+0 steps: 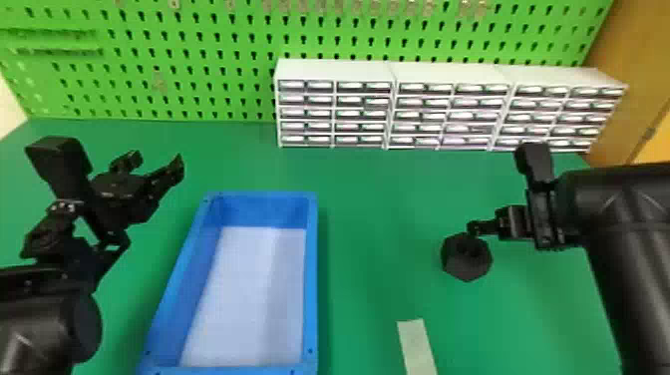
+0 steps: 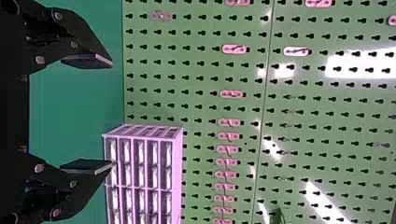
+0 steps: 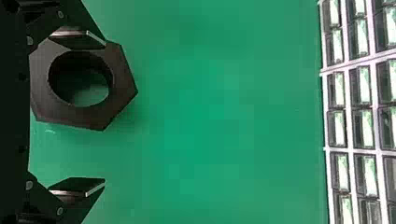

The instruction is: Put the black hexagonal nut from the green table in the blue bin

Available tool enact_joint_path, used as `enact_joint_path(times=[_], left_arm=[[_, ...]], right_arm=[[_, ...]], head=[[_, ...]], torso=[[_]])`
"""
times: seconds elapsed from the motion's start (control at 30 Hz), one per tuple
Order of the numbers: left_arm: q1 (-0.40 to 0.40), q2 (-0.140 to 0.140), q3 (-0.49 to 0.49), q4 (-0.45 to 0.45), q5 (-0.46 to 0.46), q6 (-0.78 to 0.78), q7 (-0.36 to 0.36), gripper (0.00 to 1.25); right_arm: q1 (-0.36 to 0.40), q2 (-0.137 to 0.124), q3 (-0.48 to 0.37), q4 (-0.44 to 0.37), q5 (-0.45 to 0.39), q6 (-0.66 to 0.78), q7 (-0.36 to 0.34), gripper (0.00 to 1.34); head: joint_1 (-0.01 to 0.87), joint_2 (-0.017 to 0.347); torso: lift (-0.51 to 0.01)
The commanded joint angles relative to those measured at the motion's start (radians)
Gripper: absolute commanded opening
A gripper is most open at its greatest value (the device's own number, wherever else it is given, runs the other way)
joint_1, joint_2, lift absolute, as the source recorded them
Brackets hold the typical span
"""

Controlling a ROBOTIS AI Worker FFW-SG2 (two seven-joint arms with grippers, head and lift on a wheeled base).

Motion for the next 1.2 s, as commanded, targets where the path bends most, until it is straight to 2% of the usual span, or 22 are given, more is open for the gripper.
enact_joint_path(times=[0.0,0.57,1.17], left_arm=[[0.0,0.0,0.0,-0.001,0.002,0.0,0.0,0.76],[0.0,0.0,0.0,-0.001,0.002,0.0,0.0,0.76],[0.0,0.0,-0.003,0.001,0.003,0.0,0.0,0.76]], right_arm=[[0.004,-0.003,-0.003,0.006,0.006,0.0,0.0,1.09],[0.014,-0.008,-0.011,0.04,0.023,0.0,0.0,1.09],[0.02,-0.004,-0.025,0.073,0.021,-0.064,0.0,1.09]], head=[[0.691,0.009],[0.691,0.009],[0.691,0.009]], torso=[[-0.097],[-0.097],[-0.097]])
